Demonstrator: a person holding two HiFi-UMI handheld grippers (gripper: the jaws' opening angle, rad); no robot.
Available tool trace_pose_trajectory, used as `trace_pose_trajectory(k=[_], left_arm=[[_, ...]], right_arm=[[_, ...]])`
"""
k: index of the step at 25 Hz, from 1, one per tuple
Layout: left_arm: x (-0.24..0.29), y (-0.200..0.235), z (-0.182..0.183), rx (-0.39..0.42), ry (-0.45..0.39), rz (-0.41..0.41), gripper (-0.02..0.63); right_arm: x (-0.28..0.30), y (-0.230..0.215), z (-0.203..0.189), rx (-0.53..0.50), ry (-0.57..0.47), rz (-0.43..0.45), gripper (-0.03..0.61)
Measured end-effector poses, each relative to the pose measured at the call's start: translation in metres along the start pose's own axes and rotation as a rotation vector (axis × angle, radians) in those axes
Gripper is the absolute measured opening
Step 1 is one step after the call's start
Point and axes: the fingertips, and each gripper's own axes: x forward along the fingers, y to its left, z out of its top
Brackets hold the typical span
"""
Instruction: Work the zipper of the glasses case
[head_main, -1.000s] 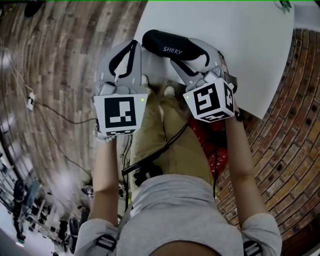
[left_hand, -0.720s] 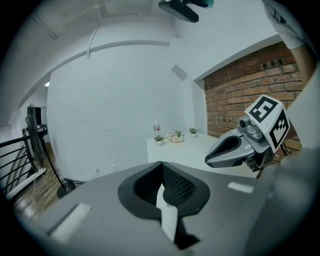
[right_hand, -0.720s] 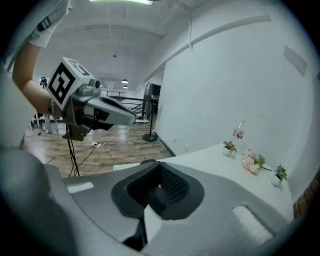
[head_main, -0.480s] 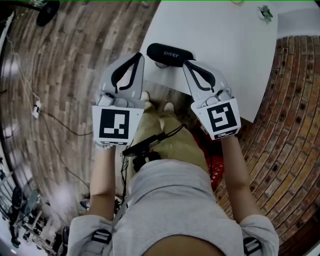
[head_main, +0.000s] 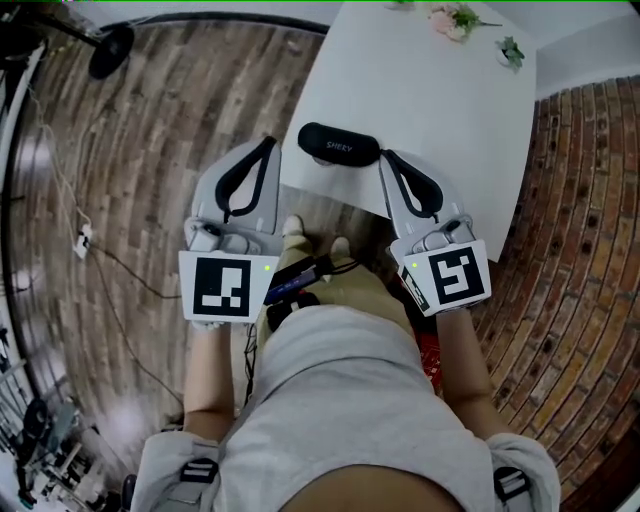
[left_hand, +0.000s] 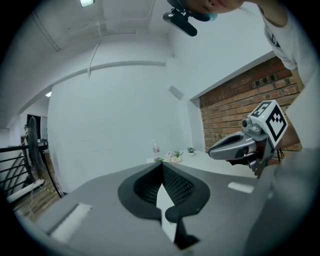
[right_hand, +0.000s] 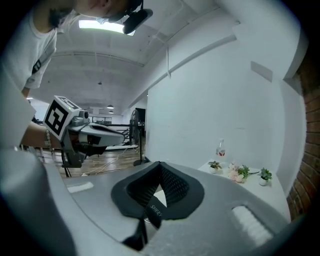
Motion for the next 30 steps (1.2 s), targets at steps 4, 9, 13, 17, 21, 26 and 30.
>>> trace_pose_trajectory(k=[4, 9, 13, 17, 21, 26, 30], left_arm=[[-0.01, 0.005, -0.003, 0.017, 0.017, 0.019, 0.012], [-0.016, 0.011, -0.005, -0.011, 0.017, 0.041, 0.012], [-0.014, 0.011, -0.002, 0.003, 0.007, 0.025, 0.012], [-0.01, 0.012, -0.002, 0.006, 0.009, 0.016, 0.012], [-0.007, 0.011, -0.003, 0.014, 0.015, 0.001, 0.012], [-0.003, 0.008, -0.003, 0.012, 0.015, -0.01, 0.012], [-0.002, 0.006, -0.005, 0.018, 0.016, -0.017, 0.012]], right_arm=[[-0.006, -0.003, 0.013, -0.009, -0.028, -0.008, 0.002], [-0.012, -0.01, 0.019, -0.016, -0.038, -0.032, 0.002], [-0.015, -0.013, 0.021, -0.014, -0.039, -0.047, 0.002], [-0.014, -0.015, 0.021, -0.022, -0.036, -0.056, 0.002], [-0.012, -0.014, 0.021, -0.03, -0.034, -0.058, 0.002], [-0.012, -0.014, 0.018, -0.032, -0.024, -0.056, 0.002], [-0.012, -0.012, 0.016, -0.039, -0.019, -0.052, 0.002]])
